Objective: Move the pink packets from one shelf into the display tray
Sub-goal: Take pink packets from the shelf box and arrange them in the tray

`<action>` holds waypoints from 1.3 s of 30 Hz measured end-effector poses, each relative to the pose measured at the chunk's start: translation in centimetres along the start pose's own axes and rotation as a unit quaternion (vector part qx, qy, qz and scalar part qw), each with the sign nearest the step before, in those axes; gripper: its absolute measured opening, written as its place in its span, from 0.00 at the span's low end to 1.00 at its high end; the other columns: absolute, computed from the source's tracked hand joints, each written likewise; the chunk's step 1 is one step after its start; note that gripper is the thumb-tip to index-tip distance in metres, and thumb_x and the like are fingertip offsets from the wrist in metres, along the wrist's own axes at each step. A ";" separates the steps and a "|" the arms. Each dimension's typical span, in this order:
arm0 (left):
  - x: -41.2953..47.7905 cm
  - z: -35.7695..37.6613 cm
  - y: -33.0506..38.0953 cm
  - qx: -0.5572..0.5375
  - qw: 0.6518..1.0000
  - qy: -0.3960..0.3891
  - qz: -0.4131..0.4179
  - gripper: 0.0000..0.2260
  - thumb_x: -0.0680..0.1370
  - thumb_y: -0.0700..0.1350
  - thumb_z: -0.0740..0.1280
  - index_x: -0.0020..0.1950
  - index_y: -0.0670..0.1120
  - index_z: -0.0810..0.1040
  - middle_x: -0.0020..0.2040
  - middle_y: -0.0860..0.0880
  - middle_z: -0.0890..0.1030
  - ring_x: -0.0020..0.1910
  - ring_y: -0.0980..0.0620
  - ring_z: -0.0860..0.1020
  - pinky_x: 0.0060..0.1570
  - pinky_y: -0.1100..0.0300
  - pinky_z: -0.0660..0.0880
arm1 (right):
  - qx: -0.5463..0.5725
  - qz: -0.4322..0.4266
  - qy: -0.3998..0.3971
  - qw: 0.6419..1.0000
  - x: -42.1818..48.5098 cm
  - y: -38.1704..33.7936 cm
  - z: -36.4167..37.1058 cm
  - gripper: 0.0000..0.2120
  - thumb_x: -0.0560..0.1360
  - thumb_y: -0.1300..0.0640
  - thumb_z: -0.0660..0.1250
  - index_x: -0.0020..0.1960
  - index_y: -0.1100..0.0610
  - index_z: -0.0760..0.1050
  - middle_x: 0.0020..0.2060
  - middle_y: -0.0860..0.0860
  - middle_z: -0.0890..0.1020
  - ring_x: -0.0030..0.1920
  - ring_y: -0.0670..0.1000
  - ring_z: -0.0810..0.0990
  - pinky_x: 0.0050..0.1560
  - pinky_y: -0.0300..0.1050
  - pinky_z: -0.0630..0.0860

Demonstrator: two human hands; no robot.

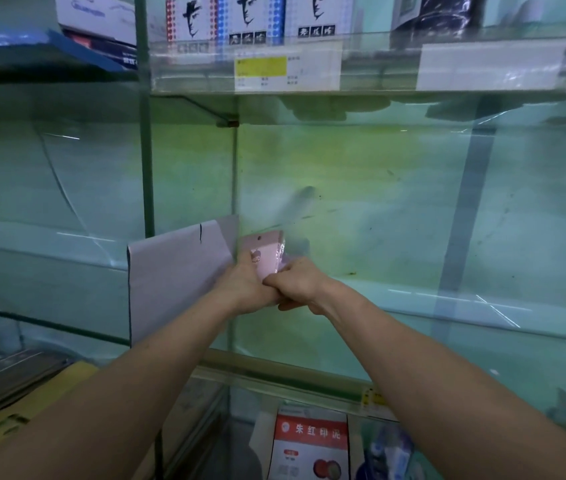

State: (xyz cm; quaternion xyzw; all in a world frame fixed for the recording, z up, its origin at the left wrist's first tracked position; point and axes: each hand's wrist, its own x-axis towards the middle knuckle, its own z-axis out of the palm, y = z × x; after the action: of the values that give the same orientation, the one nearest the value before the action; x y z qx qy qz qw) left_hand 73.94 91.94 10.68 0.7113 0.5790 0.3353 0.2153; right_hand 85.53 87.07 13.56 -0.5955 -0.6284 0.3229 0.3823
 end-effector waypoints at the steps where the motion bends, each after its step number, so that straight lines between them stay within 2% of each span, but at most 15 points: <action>1: 1.5 0.8 -0.9 -0.029 1.000 -0.012 0.004 0.46 0.51 0.59 0.75 0.65 0.48 0.63 0.55 0.46 0.80 0.52 0.47 0.80 0.52 0.48 0.79 | 0.010 -0.004 0.003 1.000 -0.3 -0.1 -0.2 0.04 0.75 0.65 0.64 0.44 0.59 0.77 0.37 0.55 0.78 0.30 0.49 0.75 0.30 0.40 0.75; 4: 1.7 1.3 -0.5 -0.068 0.997 -0.032 0.027 0.43 0.55 0.57 0.78 0.65 0.44 0.67 0.53 0.48 0.80 0.50 0.49 0.81 0.47 0.49 0.81 | 0.009 -0.004 -0.002 1.000 -1.0 -0.1 -1.0 0.12 0.75 0.66 0.62 0.56 0.59 0.78 0.43 0.54 0.79 0.37 0.52 0.77 0.34 0.41 0.76; 6: 0.0 0.9 0.8 -0.090 0.995 -0.031 0.034 0.43 0.58 0.55 0.78 0.68 0.47 0.63 0.58 0.50 0.77 0.55 0.49 0.79 0.52 0.51 0.79 | 0.017 0.002 -0.002 1.000 -1.3 -0.1 -1.5 0.13 0.75 0.66 0.62 0.56 0.59 0.79 0.43 0.54 0.79 0.41 0.54 0.78 0.37 0.42 0.77; 9: -3.0 0.3 3.2 -0.099 0.993 -0.041 0.042 0.46 0.56 0.59 0.74 0.70 0.53 0.59 0.63 0.51 0.72 0.60 0.49 0.74 0.60 0.52 0.75 | 0.054 0.017 0.025 0.998 -1.4 -0.1 -2.2 0.09 0.73 0.70 0.62 0.46 0.61 0.78 0.39 0.57 0.79 0.34 0.54 0.78 0.41 0.48 0.80; 12: -4.4 0.2 4.5 -0.072 0.996 -0.039 0.043 0.46 0.57 0.60 0.70 0.72 0.55 0.57 0.65 0.47 0.68 0.61 0.48 0.71 0.60 0.59 0.70 | 0.075 0.022 0.046 0.996 -1.7 0.3 -3.1 0.11 0.73 0.71 0.61 0.52 0.64 0.78 0.41 0.59 0.79 0.34 0.54 0.78 0.39 0.47 0.80; 15: -4.8 0.8 5.4 -0.067 0.995 -0.055 0.056 0.48 0.54 0.65 0.71 0.71 0.58 0.57 0.64 0.48 0.71 0.60 0.47 0.75 0.61 0.55 0.73 | 0.076 0.024 0.053 0.995 -2.5 0.9 -4.4 0.13 0.73 0.70 0.63 0.56 0.61 0.78 0.44 0.56 0.81 0.39 0.53 0.79 0.38 0.43 0.79; 17: -5.1 1.1 6.1 -0.098 0.991 -0.075 0.057 0.44 0.55 0.62 0.73 0.68 0.56 0.60 0.61 0.51 0.73 0.56 0.51 0.77 0.57 0.56 0.76 | 0.091 0.032 0.053 0.994 -3.2 1.5 -5.6 0.11 0.74 0.67 0.66 0.55 0.59 0.78 0.44 0.54 0.82 0.38 0.50 0.80 0.40 0.41 0.79; 20: -5.6 2.0 7.8 -0.151 0.979 -0.110 0.084 0.28 0.64 0.50 0.77 0.55 0.56 0.62 0.50 0.54 0.77 0.45 0.60 0.78 0.45 0.68 0.77 | 0.115 0.051 0.043 0.991 -4.3 2.3 -7.7 0.04 0.75 0.62 0.67 0.49 0.57 0.79 0.42 0.53 0.82 0.39 0.48 0.80 0.47 0.43 0.79; 22: -5.8 3.0 9.1 -0.182 0.968 -0.146 0.098 0.26 0.72 0.40 0.74 0.59 0.52 0.61 0.44 0.53 0.77 0.36 0.63 0.77 0.33 0.76 0.73 | 0.132 0.065 0.040 0.988 -5.3 2.7 -9.2 0.02 0.76 0.60 0.67 0.48 0.59 0.78 0.42 0.55 0.82 0.41 0.51 0.80 0.52 0.47 0.79; 24: -6.1 3.9 10.3 -0.195 0.960 -0.170 0.102 0.29 0.73 0.42 0.73 0.69 0.51 0.63 0.43 0.55 0.77 0.34 0.65 0.76 0.27 0.78 0.69 | 0.148 0.077 0.047 0.985 -6.2 3.1 -10.7 0.06 0.76 0.60 0.67 0.50 0.62 0.77 0.43 0.57 0.82 0.44 0.54 0.81 0.54 0.50 0.79; 27: -6.6 5.3 12.2 -0.205 0.952 -0.199 0.108 0.34 0.72 0.45 0.74 0.74 0.49 0.62 0.43 0.56 0.78 0.38 0.62 0.77 0.30 0.76 0.72 | 0.153 0.068 0.069 0.983 -7.8 3.9 -12.7 0.06 0.76 0.64 0.66 0.52 0.63 0.76 0.43 0.57 0.82 0.44 0.55 0.81 0.51 0.51 0.80; 30: -7.0 6.9 14.3 -0.214 0.940 -0.245 0.098 0.39 0.69 0.48 0.76 0.75 0.49 0.60 0.48 0.49 0.81 0.40 0.55 0.79 0.37 0.63 0.76 | 0.139 0.070 0.101 0.983 -9.8 5.1 -14.9 0.09 0.76 0.59 0.68 0.55 0.61 0.77 0.40 0.55 0.83 0.38 0.50 0.81 0.41 0.43 0.80; 35: -8.7 9.6 18.0 -0.263 0.901 -0.333 0.088 0.37 0.65 0.51 0.77 0.72 0.50 0.67 0.46 0.49 0.84 0.38 0.53 0.80 0.41 0.59 0.76 | 0.140 0.093 0.098 0.981 -13.6 7.0 -19.4 0.14 0.77 0.51 0.66 0.55 0.60 0.79 0.45 0.56 0.83 0.44 0.52 0.81 0.54 0.48 0.79; 37: -9.7 10.7 19.7 -0.283 0.883 -0.363 0.090 0.38 0.63 0.53 0.75 0.71 0.50 0.68 0.45 0.50 0.83 0.40 0.52 0.79 0.42 0.59 0.77 | 0.142 0.096 0.092 0.981 -15.4 7.5 -21.3 0.13 0.77 0.50 0.65 0.55 0.58 0.79 0.48 0.56 0.83 0.47 0.52 0.82 0.54 0.48 0.79; 39: -10.7 11.8 21.5 -0.293 0.868 -0.390 0.091 0.30 0.67 0.51 0.76 0.68 0.48 0.72 0.46 0.49 0.82 0.43 0.49 0.78 0.46 0.57 0.76 | 0.142 0.102 0.091 0.980 -17.4 8.1 -23.2 0.14 0.78 0.49 0.65 0.56 0.57 0.79 0.49 0.57 0.83 0.49 0.53 0.82 0.53 0.48 0.79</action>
State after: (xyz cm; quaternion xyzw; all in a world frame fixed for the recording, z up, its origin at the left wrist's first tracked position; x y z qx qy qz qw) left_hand 95.95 77.47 15.12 0.7382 0.2556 0.2034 0.5903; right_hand 109.63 69.25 16.48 -0.6233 -0.4743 0.3905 0.4838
